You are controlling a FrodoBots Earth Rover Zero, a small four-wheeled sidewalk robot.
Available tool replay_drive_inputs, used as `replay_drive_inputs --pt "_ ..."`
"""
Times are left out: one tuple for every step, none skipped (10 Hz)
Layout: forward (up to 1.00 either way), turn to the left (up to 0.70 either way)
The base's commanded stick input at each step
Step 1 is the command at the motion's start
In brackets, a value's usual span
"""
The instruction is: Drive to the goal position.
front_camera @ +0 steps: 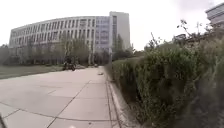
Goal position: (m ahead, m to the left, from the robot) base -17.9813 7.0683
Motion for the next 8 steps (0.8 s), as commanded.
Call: replay_drive_inputs --pt "0.69 0.27" --pt "0.49 0.17" --pt "0.29 0.07" --pt "0.05 0.00" --pt "0.05 0.00" --pt "0.06 0.00" --pt "0.05 0.00" --pt "0.06 0.00"
